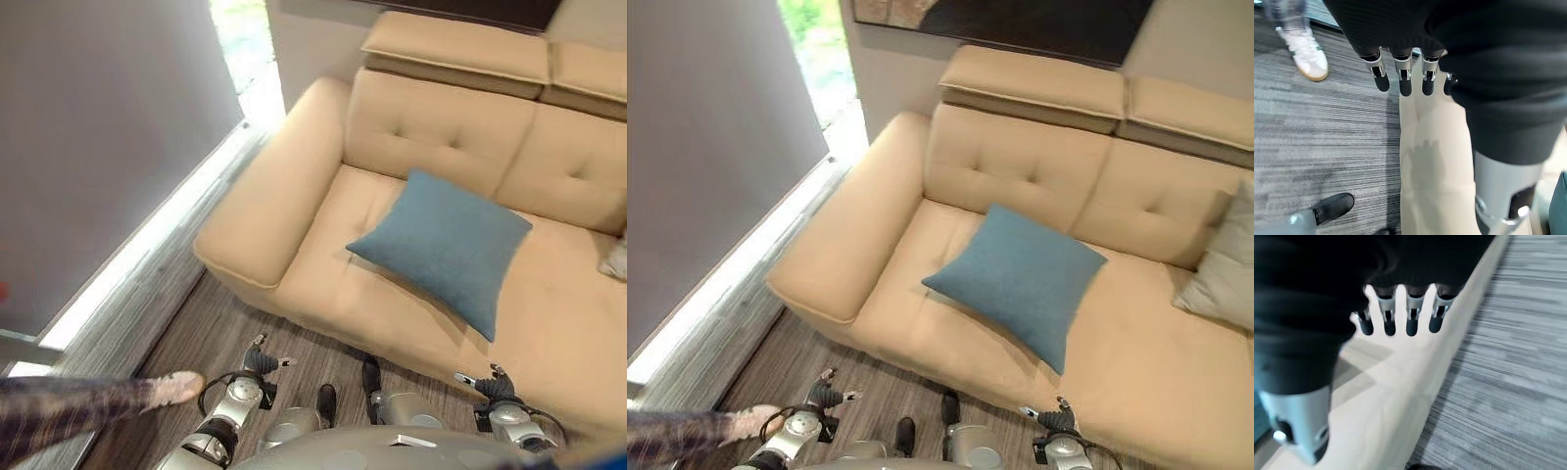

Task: Pick up all the scattered cushions and arrange them neatly on the sofa.

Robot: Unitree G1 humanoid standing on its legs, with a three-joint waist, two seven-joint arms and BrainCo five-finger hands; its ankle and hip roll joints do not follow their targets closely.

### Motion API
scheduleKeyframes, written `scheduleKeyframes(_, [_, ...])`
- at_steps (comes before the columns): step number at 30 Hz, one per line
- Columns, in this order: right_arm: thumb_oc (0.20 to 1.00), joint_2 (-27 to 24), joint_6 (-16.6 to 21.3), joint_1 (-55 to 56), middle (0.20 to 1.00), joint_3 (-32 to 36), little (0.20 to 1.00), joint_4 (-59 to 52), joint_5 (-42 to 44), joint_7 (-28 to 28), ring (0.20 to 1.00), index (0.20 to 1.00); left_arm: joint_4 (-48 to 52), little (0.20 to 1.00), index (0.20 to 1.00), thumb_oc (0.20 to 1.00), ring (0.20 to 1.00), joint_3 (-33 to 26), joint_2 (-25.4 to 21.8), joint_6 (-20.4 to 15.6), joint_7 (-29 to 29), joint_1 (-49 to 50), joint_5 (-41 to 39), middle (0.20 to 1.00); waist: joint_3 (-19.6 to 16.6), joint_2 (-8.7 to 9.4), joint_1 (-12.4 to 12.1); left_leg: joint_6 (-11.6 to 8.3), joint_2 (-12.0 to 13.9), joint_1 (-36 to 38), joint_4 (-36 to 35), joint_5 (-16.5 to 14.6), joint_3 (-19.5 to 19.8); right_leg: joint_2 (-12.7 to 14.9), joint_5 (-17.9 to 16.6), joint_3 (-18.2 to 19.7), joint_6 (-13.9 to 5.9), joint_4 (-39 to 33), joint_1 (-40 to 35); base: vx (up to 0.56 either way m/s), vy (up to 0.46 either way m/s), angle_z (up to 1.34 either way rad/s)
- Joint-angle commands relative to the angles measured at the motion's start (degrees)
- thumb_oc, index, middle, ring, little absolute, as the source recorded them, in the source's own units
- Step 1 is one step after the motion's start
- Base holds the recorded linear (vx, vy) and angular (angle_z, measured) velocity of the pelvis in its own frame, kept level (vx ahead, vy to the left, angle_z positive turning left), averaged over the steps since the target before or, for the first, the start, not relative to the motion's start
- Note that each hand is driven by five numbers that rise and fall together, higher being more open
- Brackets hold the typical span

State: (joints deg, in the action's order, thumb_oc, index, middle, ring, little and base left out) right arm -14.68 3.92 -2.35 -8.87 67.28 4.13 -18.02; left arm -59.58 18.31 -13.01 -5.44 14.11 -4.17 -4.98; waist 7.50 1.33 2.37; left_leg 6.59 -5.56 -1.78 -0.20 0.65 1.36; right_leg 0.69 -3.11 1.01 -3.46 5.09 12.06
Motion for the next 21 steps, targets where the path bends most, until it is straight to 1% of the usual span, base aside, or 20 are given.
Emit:
scheduleKeyframes(1, [1.0,-2.3,1.0,-3.5,1.0,-1.3,1.0,-0.7,-2.7,-1.3,1.0,1.0,3.0,1.0,1.0,1.0,1.0,-3.0,-2.0,-2.6,1.4,-0.7,0.3,1.0,2.4,1.27,-4.1,-5.22,2.5,-1.1,3.2,-5.8,-0.1,5.9,1.2,-7.7,-5.22,0.3,-4.3,-0.2,0.061,-1.58])
scheduleKeyframes(2, [1.0,-2.4,1.3,-3.6,1.0,-1.6,1.0,-0.6,-3.5,-1.2,1.0,1.0,3.2,1.0,1.0,1.0,1.0,-3.5,-2.2,-2.6,1.1,-0.6,0.6,1.0,2.4,0.92,-4.6,-5.28,3.4,-0.8,2.6,-5.7,-1.4,7.3,2.1,-14.6,-4.73,1.6,-4.1,-0.1,0.006,-1.54])
scheduleKeyframes(3, [1.0,-2.5,1.3,-3.7,1.0,-1.8,1.0,-0.5,-3.8,-1.2,1.0,1.0,3.2,1.0,1.0,1.0,1.0,-3.6,-2.3,-2.7,1.2,-0.6,0.5,1.0,2.6,0.76,-4.7,-5.18,3.6,-0.7,2.5,-5.5,-1.8,7.6,2.5,-16.1,-4.56,2.4,-4.0,-0.05,-0.025,-1.03])
scheduleKeyframes(4, [1.0,-2.7,1.1,-3.5,1.0,-1.9,1.0,-0.6,-4.0,-1.1,1.0,1.0,3.1,1.0,1.0,1.0,1.0,-3.9,-2.5,-2.9,1.2,-0.4,0.3,1.0,2.6,0.88,-4.7,-5.36,3.7,0.2,1.3,-5.4,-2.5,7.2,2.6,-16.6,-4.55,1.0,-4.5,-0.01,-0.057,-0.6])
scheduleKeyframes(7, [1.0,-3.0,1.1,-2.6,1.0,-1.8,1.0,-0.6,-3.9,-1.3,1.0,1.0,2.9,1.0,1.0,1.0,1.0,-3.8,-2.1,-2.8,1.1,-0.1,0.6,1.0,1.9,1.41,-4.3,-5.47,3.5,0.4,1.3,-5.6,-2.6,5.9,2.2,-14.1,-3.92,-2.2,-5.9,0.06,-0.124,-0.33])
scheduleKeyframes(8, [1.0,-3.3,1.5,-1.8,1.0,-1.4,1.0,-1.0,-3.5,-1.5,1.0,1.0,2.9,1.0,1.0,1.0,1.0,-3.5,-1.5,-2.8,0.8,0.0,0.2,1.0,1.6,1.56,-3.9,-5.85,3.3,0.1,2.4,-6.0,-2.2,4.8,2.1,-12.6,-3.32,-4.4,-7.1,0.11,-0.169,-0.1])
scheduleKeyframes(9, [1.0,-3.3,1.7,-1.6,1.0,-1.0,1.0,-1.1,-3.1,-1.7,1.0,1.0,3.0,1.0,1.0,1.0,1.0,-3.3,-1.2,-2.7,0.6,-0.1,-0.2,1.0,1.7,1.54,-3.6,-6.34,3.3,-0.4,3.8,-6.4,-1.8,4.6,2.0,-12.7,-3.07,-5.3,-7.9,0.09,-0.193,0.07])
scheduleKeyframes(10, [1.0,-3.6,2.0,-1.2,1.0,-0.3,1.0,-2.0,-2.3,-2.2,1.0,1.0,3.8,1.0,1.0,1.0,1.0,-2.8,-0.8,-2.5,0.2,-0.3,-1.0,1.0,2.4,1.77,-3.3,-7.61,3.4,-2.4,8.6,-7.1,-1.4,4.5,2.1,-13.2,-2.48,-6.4,-9.2,0.03,-0.111,0.53])
scheduleKeyframes(11, [1.0,-3.6,2.0,-1.2,1.0,-0.3,1.0,-2.0,-2.3,-2.2,1.0,1.0,3.8,1.0,1.0,1.0,1.0,-2.8,-0.8,-2.5,0.2,-0.3,-1.0,1.0,2.3,1.72,-3.2,-7.62,3.5,-2.6,8.9,-7.3,-1.3,4.5,2.1,-13.4,-2.47,-6.4,-9.2,0.05,-0.134,0.88])
scheduleKeyframes(12, [1.0,-3.9,2.2,-1.3,1.0,-0.2,1.0,-1.9,-1.7,-2.2,1.0,1.0,4.2,1.0,1.0,1.0,1.0,-2.5,-0.3,-2.4,-0.1,-0.5,-1.8,1.0,2.8,1.9,-3.2,-8.48,3.7,-4.7,13.4,-7.9,-1.1,4.4,2.7,-13.8,-1.65,-7.2,-10.7,0.08,-0.081,0.68])
scheduleKeyframes(13, [1.0,-4.1,2.3,-1.6,1.0,-0.2,1.0,-1.7,-1.3,-2.5,1.0,1.0,4.5,1.0,1.0,1.0,1.0,-2.0,-0.1,-2.6,0.0,-1.0,-2.5,1.0,3.4,2.02,-3.4,-9.05,3.7,-6.9,16.4,-7.1,-0.3,4.3,3.2,-14.1,-1.15,-7.6,-11.8,0.11,-0.081,0.44])
scheduleKeyframes(15, [1.0,-4.3,2.3,-1.8,1.0,-0.4,1.0,-1.9,-1.1,-2.6,1.0,1.0,5.2,1.0,1.0,1.0,1.0,-1.7,-0.2,-2.5,0.3,-1.2,-2.8,1.0,3.4,2.22,-3.9,-9.05,3.8,-8.5,14.4,-6.3,0.0,4.2,3.7,-14.1,-1.21,-8.0,-12.5,0.15,-0.007,0.21])
scheduleKeyframes(16, [1.0,-4.3,2.1,-1.7,1.0,-0.7,1.0,-2.0,-1.2,-2.6,1.0,1.0,5.6,1.0,1.0,1.0,1.0,-1.5,-0.5,-2.2,0.3,-1.4,-2.5,1.0,3.1,2.24,-4.2,-9.12,4.2,-8.7,11.1,-4.6,0.3,3.7,4.1,-14.2,-1.41,-8.1,-13.0,0.2,0.02,0.02])
scheduleKeyframes(17, [1.0,-4.3,2.0,-1.9,1.0,-1.0,1.0,-1.9,-1.3,-2.7,1.0,1.0,5.5,1.0,1.0,1.0,1.0,-1.2,-0.6,-2.1,0.4,-1.6,-2.5,1.0,3.1,2.24,-4.5,-9.31,4.6,-9.5,9.5,-3.2,0.6,3.4,4.5,-14.1,-1.42,-8.2,-13.3,0.19,0.034,0.03])
scheduleKeyframes(19, [1.0,-4.0,1.7,-2.1,1.0,-1.6,1.0,-2.3,-1.4,-3.0,1.0,1.0,6.6,1.0,1.0,1.0,1.0,-1.0,-1.0,-2.1,0.7,-1.9,-2.8,1.0,3.3,2.08,-5.2,-9.72,5.2,-11.4,7.7,-0.9,1.1,2.6,6.1,-13.5,-1.21,-7.8,-14.1,0.2,0.091,0.21])
scheduleKeyframes(21, [1.0,-3.7,1.5,-1.6,1.0,-1.5,1.0,-2.6,-2.3,-2.9,1.0,1.0,7.4,1.0,1.0,1.0,1.0,-1.3,-1.4,-1.9,0.5,-1.4,-2.2,1.0,2.2,2.28,-5.4,-9.41,5.3,-9.7,6.7,-1.1,0.9,2.9,7.0,-13.5,-1.5,-7.0,-15.0,0.28,0.165,-0.07])
